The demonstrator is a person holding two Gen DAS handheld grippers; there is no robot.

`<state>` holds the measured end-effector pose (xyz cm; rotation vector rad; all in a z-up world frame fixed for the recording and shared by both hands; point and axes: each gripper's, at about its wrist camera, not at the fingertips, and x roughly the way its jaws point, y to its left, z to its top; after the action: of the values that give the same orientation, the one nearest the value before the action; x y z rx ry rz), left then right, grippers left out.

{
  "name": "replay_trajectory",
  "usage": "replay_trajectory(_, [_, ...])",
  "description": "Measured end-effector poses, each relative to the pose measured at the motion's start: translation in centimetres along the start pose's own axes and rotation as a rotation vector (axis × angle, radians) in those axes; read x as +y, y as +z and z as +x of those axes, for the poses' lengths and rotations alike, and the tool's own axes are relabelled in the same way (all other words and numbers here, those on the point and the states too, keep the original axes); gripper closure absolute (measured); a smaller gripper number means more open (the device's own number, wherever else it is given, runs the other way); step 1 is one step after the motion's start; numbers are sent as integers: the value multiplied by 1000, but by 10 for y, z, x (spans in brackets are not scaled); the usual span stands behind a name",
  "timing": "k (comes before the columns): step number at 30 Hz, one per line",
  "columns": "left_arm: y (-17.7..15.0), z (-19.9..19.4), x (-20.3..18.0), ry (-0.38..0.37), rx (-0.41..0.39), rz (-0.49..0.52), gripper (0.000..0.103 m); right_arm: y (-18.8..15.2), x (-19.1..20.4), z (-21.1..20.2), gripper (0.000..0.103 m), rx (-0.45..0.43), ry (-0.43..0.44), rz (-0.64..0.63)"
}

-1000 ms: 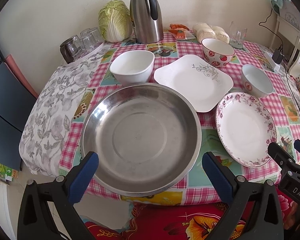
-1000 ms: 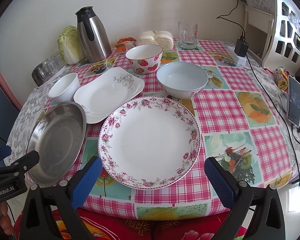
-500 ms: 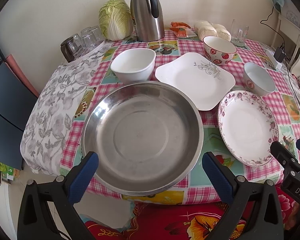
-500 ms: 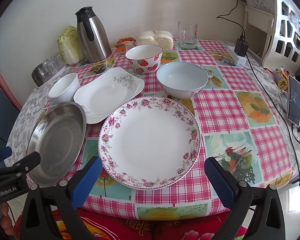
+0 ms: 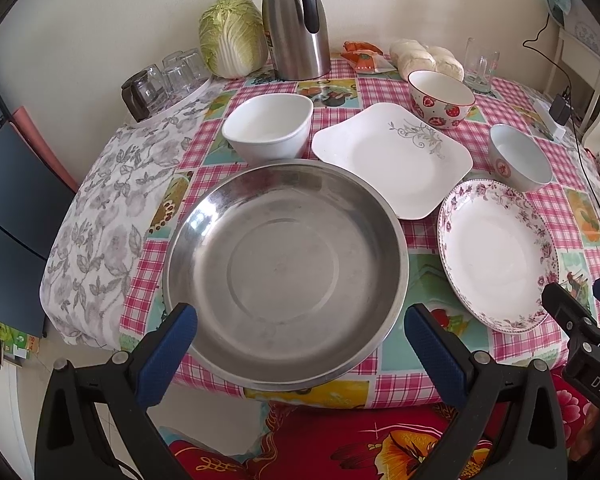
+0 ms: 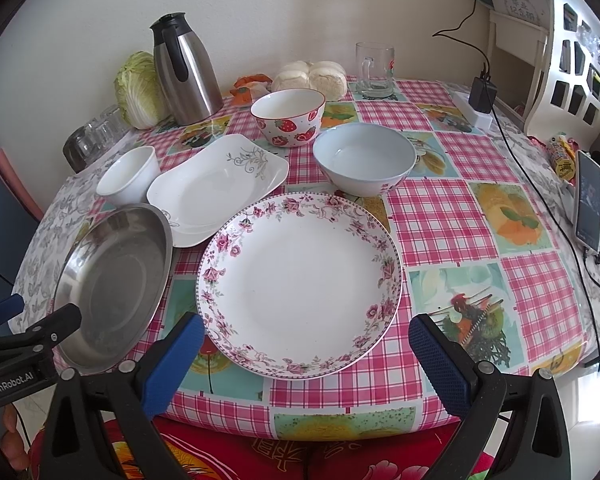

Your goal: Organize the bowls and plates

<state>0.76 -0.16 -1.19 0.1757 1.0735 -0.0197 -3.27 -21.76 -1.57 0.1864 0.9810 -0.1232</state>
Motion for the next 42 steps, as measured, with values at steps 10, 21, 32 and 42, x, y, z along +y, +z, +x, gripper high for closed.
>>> replay_trajectory(10, [0, 0, 1, 1, 1, 0, 0, 0, 0, 0, 0, 0, -1, 1])
replay_trajectory(21, [-2, 2, 4, -13, 9, -6, 0, -1, 1, 1, 0, 0, 0, -1])
replay_trajectory(32, [18, 8, 22, -3, 14, -94, 0, 22, 10, 12, 0, -15, 20, 7])
replay_trajectory(42, [64, 13, 38, -39, 47, -285, 0, 61, 19, 22, 0, -13, 27, 11])
